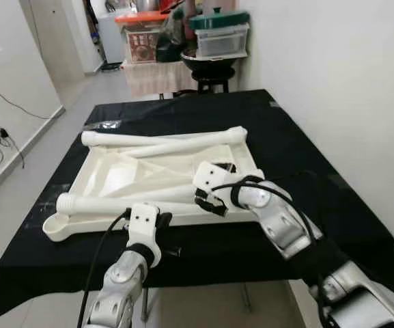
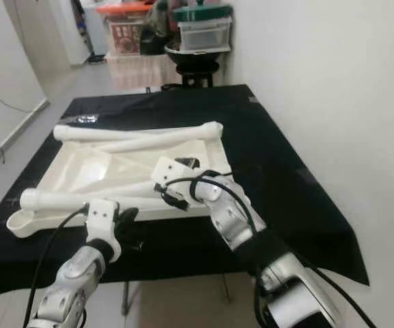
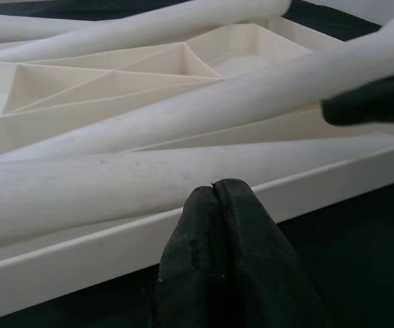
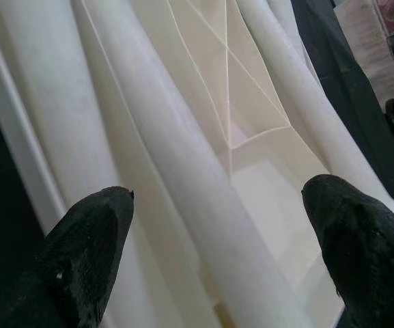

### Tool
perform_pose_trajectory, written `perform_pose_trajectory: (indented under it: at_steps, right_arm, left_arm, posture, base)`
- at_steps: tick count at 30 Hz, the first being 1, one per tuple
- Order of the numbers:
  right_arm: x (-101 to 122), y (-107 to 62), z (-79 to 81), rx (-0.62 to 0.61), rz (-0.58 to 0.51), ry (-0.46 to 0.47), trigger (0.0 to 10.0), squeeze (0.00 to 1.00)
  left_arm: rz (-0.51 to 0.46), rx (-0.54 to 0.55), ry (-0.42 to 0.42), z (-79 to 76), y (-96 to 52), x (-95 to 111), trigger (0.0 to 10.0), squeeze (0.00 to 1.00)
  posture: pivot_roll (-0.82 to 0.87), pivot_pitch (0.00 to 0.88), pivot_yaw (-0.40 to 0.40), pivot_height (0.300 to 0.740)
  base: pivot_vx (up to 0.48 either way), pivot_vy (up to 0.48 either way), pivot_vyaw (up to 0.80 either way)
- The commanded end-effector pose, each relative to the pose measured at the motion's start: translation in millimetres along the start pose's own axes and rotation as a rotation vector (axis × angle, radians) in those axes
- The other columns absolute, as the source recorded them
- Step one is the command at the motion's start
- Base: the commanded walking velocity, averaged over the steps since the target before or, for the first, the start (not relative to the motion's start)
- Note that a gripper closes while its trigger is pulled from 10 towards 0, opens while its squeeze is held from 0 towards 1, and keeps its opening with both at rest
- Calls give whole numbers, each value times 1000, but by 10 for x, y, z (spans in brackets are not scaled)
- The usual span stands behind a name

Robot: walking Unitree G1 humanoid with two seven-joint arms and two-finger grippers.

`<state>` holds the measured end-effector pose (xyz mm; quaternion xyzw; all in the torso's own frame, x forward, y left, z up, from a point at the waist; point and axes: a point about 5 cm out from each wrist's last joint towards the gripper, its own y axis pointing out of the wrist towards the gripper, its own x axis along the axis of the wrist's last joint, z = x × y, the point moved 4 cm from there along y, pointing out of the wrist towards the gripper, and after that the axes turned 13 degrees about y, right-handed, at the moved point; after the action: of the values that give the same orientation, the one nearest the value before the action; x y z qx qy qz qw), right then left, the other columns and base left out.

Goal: Building children table

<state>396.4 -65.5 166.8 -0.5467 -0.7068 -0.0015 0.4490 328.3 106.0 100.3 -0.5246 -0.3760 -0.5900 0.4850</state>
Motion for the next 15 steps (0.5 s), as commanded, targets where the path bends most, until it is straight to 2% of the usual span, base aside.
perform_pose_trajectory:
  at_steps: [1, 2, 4, 10, 15]
  right_arm:
    - [-67, 91, 36, 34, 116, -98, 10000, 0]
    - [-67, 91, 36, 34, 116, -98, 10000, 0]
    - [-87, 155, -4, 29, 193, -130, 10000, 0]
    - [31, 218, -124, -31, 228, -95, 10000, 0]
    - [-9, 219, -215, -46, 283, -138, 10000, 0]
  left_arm:
    - [19, 16, 23, 30, -28, -36, 10000, 0]
    - [19, 16, 23, 30, -28, -36, 10000, 0]
    - [19, 24, 33, 38, -62, -35, 10000, 0]
    - [15, 49, 51, 74, -152, -7, 10000, 0]
    - [16, 66, 54, 108, -232, 10, 10000, 0]
  posture:
    - [-14, 0, -6, 740]
    - [-14, 0, -6, 740]
    - [0, 0, -21, 740]
    - [37, 0, -46, 740]
    - [41, 0, -54, 740]
  base:
    - [0, 0, 0]
    - [0, 0, 0]
    - [0, 0, 0]
    - [0, 0, 0]
    - [0, 0, 0]
